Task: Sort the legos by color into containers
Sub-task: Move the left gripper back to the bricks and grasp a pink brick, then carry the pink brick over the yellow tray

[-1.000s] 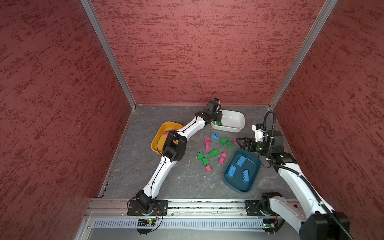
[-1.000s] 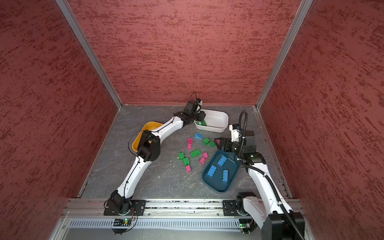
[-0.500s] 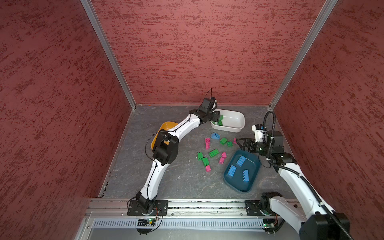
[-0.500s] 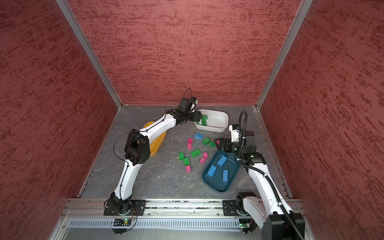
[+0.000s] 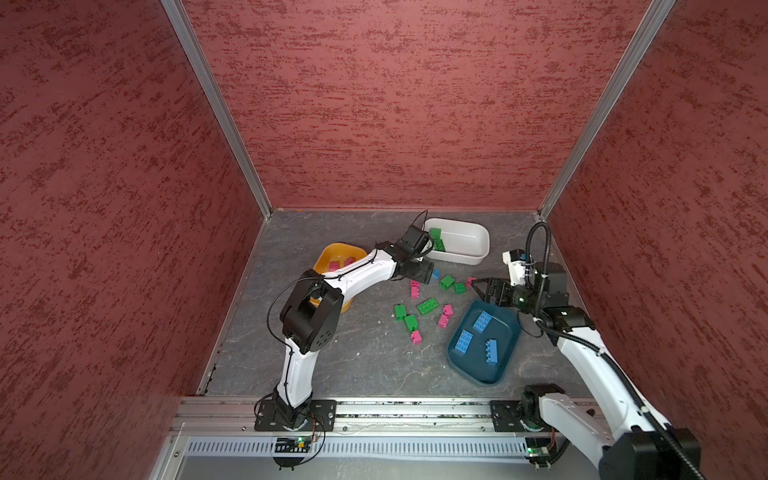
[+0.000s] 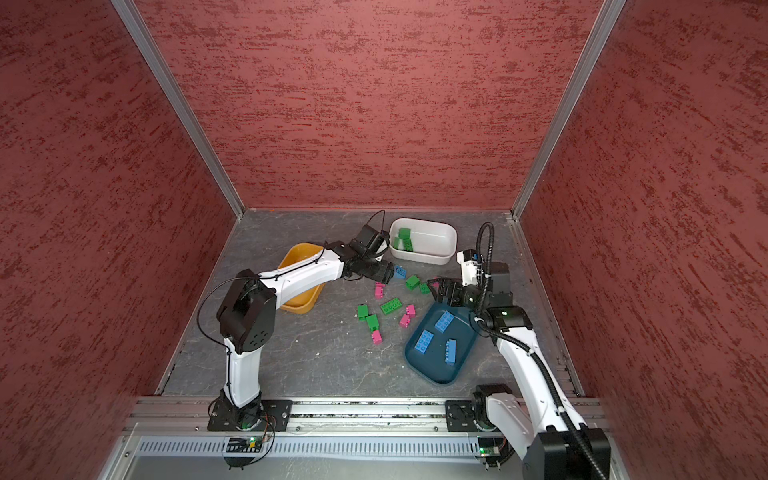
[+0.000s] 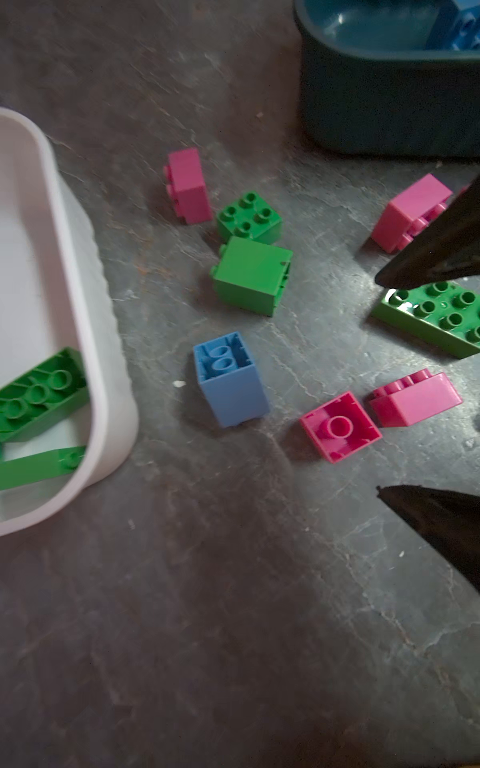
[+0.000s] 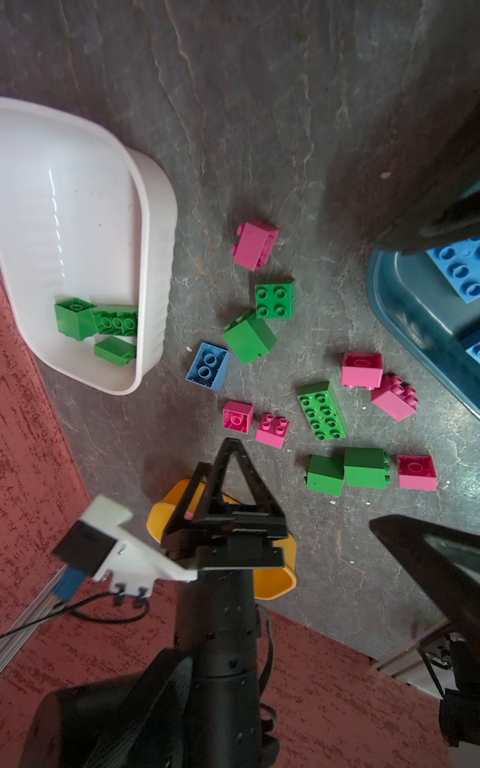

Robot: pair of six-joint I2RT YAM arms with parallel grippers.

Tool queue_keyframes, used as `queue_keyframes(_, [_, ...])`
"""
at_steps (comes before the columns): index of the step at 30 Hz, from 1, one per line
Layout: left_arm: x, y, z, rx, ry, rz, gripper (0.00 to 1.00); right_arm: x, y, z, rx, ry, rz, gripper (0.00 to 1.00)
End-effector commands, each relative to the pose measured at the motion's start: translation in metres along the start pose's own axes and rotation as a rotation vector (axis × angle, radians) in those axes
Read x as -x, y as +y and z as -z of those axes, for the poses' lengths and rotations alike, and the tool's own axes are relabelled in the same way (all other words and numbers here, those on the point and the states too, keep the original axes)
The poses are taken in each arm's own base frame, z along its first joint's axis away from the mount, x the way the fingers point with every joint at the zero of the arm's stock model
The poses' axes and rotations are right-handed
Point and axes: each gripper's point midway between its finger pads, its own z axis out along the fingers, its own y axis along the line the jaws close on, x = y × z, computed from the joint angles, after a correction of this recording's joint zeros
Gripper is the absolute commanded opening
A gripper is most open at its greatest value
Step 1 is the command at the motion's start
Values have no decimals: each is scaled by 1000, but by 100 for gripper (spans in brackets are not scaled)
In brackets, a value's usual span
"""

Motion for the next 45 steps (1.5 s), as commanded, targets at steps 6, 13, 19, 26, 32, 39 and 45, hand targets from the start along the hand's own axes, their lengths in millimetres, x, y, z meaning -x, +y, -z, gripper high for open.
queue_keyframes(6, [-16, 14, -35, 60, 47, 154, 74, -9, 3, 2, 15, 15, 9, 99])
queue_keyframes(13, [-16, 27, -59, 139, 46, 231, 68, -10, 2, 2, 11, 20, 15, 99])
queue_keyframes(19, [-21, 34, -74, 184, 60, 239, 63, -11, 0, 1, 10, 19, 8, 99])
queue_keyframes(26, [-26, 39, -79, 259, 78, 199, 51, -12, -1, 0, 4, 24, 13, 99])
queue_keyframes(32, [-31, 39, -75, 312, 92, 132, 33, -11, -2, 0, 1, 21, 13, 99])
queue_keyframes(39, [-10, 46, -36, 319, 36, 81, 27, -11, -1, -2, 9, 18, 8, 99])
queue_keyframes(45, [15, 63, 13, 287, -24, 53, 27, -7, 5, -7, 64, 4, -10, 99])
